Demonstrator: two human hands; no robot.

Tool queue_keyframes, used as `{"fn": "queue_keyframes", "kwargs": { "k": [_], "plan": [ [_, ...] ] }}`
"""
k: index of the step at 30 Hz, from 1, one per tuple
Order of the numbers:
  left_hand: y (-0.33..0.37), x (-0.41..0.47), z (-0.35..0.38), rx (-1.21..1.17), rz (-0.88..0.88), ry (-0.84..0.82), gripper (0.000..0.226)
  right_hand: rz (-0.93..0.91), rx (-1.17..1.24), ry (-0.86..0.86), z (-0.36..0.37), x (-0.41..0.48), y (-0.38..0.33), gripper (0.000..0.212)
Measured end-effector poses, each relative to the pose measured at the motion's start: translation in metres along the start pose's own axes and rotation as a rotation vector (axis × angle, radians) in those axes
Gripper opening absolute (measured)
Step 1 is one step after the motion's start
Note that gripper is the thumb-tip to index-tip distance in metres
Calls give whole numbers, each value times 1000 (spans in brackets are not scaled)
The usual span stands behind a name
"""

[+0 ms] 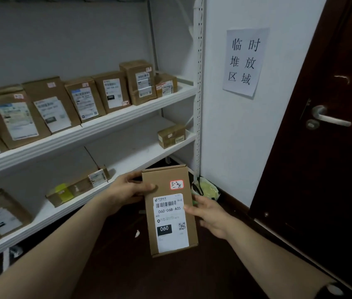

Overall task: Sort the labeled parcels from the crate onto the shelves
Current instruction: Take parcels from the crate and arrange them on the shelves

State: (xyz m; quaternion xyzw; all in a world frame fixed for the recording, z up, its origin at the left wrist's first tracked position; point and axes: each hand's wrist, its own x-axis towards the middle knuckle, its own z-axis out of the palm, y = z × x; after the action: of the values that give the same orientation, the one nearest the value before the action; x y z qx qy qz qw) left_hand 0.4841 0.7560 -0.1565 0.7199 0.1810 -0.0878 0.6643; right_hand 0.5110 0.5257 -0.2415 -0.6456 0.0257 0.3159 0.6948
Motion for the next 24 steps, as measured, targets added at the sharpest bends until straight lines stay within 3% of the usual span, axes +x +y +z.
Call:
{"fn": "queue_keyframes", "kwargs": {
  "k": [2,5,7,9,13,19,24],
  "plan": [
    [12,29,1,-8,-10,45,49,-4,-55,-39,-10,28,-20,63],
    [20,65,-2,-20,-19,70,58,-20,-178,-57,-16,69,-48,55],
    [21,89,-5,-14,-29,111,64,-77,-203,-20,-16,100,-65,64],
    [20,114,-7,25,-24,153,57,-110,-200,6,-12,133,-82,75],
    [20,169,-13,110,-4,187,47,-102,-180,8,3,197,-107,26],
    [22,284,-61,143,4,264,45,-86,-163,142,31,310,-143,28],
    [15,367,-88,193,13,333,47,-114,-245,157,41,399,-164,34]
  ]
}}
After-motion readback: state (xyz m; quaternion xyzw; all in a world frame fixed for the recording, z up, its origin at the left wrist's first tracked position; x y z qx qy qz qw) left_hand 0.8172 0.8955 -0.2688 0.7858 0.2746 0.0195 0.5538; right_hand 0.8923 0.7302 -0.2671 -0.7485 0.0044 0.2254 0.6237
